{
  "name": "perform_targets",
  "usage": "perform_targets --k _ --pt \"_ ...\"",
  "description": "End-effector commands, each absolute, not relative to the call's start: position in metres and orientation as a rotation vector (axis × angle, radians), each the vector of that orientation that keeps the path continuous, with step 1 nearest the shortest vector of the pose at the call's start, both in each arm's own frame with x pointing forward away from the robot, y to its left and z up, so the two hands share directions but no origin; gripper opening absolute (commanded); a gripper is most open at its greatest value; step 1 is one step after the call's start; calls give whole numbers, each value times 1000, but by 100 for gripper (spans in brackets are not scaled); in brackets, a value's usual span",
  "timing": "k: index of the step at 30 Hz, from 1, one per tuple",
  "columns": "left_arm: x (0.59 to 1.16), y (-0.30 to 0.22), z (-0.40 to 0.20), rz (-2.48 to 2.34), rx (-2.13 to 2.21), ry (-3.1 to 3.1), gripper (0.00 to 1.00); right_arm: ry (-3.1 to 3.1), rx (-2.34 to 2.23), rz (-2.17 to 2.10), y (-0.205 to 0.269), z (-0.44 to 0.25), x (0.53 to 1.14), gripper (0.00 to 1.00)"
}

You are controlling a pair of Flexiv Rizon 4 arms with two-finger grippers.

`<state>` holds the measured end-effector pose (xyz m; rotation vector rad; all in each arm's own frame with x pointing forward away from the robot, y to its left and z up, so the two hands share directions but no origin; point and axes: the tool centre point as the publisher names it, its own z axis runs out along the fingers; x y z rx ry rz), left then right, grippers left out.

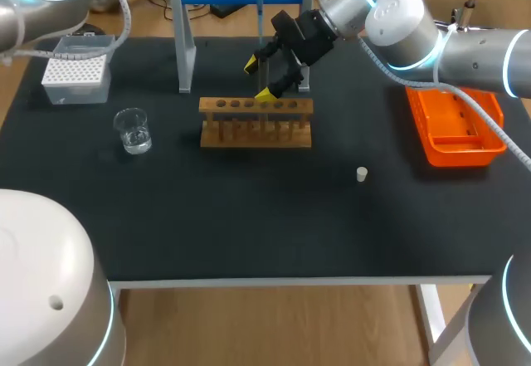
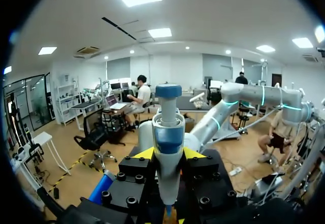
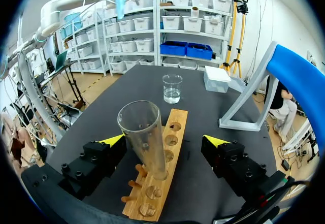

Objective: Invert the test tube, pick up the pipette, mount the tip to pipette, aspirate from beaker and dispense into the tube, eject the tip, return the pipette, and cap with the stopper.

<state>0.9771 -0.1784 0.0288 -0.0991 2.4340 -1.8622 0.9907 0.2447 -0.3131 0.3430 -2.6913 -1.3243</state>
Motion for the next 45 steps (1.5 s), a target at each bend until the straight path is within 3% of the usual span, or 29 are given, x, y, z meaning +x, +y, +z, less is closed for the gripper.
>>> perform_targets --k 1,45 --pt "978 -178 30 -1859 -98 2441 0 -2691 344 -1316 244 -312 992 100" --pt "978 -178 30 -1859 -98 2441 0 -2793 190 -1415 228 -315 966 100"
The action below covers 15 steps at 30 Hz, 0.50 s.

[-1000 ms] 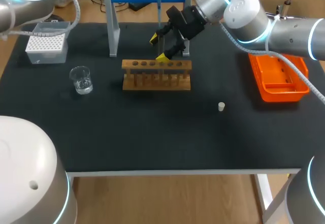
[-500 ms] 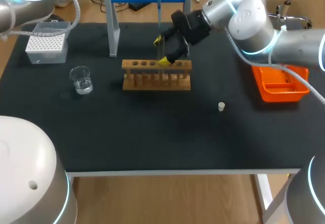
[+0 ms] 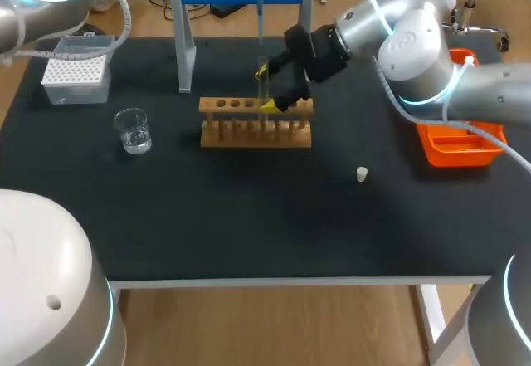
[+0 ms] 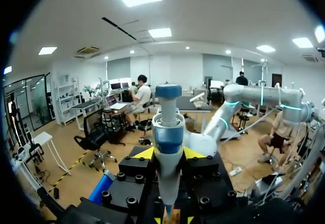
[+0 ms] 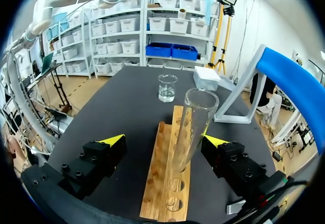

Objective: Invert the test tube, pick up the pipette, mount the tip to pipette, aspirate from beaker and dispense into the tube, eject the tip, return the pipette, and cap with the stopper.

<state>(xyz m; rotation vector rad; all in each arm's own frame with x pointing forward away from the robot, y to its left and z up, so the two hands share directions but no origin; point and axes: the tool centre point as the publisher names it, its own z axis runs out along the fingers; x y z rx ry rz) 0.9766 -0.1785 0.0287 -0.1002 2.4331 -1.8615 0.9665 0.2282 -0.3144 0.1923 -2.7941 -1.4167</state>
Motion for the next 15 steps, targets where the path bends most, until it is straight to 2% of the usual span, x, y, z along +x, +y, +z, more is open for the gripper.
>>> perform_targets --k 1,15 --pt "978 -178 30 -1859 -98 2441 0 -2793 189 -1416 228 -315 966 100" --pt "978 -178 30 -1859 -98 2441 0 -2790 177 -1427 227 -316 965 100"
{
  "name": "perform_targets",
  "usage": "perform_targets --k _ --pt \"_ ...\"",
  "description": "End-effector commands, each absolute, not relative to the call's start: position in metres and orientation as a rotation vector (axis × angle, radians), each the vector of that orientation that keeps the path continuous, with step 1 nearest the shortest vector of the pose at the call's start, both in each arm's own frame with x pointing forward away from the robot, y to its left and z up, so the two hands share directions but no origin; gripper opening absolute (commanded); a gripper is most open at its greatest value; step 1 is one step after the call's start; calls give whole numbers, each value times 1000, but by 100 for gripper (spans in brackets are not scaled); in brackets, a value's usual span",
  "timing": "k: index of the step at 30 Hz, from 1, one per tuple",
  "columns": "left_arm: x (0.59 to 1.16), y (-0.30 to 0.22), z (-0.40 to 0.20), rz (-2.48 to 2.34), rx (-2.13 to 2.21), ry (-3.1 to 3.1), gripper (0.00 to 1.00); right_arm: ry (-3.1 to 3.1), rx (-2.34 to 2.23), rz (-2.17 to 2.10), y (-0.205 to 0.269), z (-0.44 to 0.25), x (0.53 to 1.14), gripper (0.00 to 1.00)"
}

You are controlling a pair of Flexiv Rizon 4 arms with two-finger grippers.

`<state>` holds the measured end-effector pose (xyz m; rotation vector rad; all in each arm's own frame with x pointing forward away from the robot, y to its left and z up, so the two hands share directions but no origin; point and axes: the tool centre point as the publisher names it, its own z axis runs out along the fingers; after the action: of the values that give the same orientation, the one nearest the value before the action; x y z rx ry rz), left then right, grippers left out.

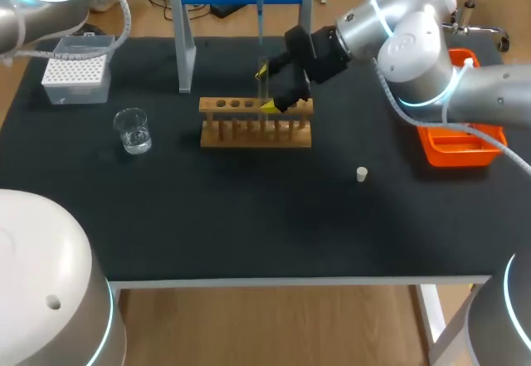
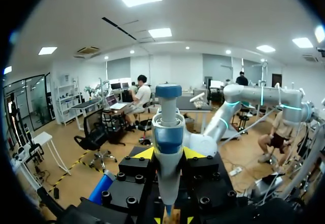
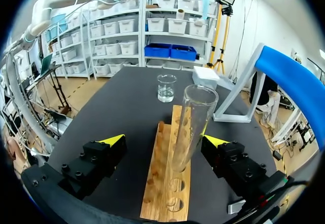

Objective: Invert the test tube, pick up the pipette, mount the tip to pipette, aspirate from beaker and dispense into the tube, eject the tip, return the pipette, and cap with the stopper.

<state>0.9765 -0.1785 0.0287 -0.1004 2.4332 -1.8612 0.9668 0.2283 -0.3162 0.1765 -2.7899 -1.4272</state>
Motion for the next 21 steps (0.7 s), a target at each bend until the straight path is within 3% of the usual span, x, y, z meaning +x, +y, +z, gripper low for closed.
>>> perform_targets --k 1,21 --pt "978 -178 30 -1859 -98 2441 0 -2790 177 -1426 227 -316 965 100" --pt "978 -178 30 -1859 -98 2441 0 -2781 199 -1412 232 -318 967 100"
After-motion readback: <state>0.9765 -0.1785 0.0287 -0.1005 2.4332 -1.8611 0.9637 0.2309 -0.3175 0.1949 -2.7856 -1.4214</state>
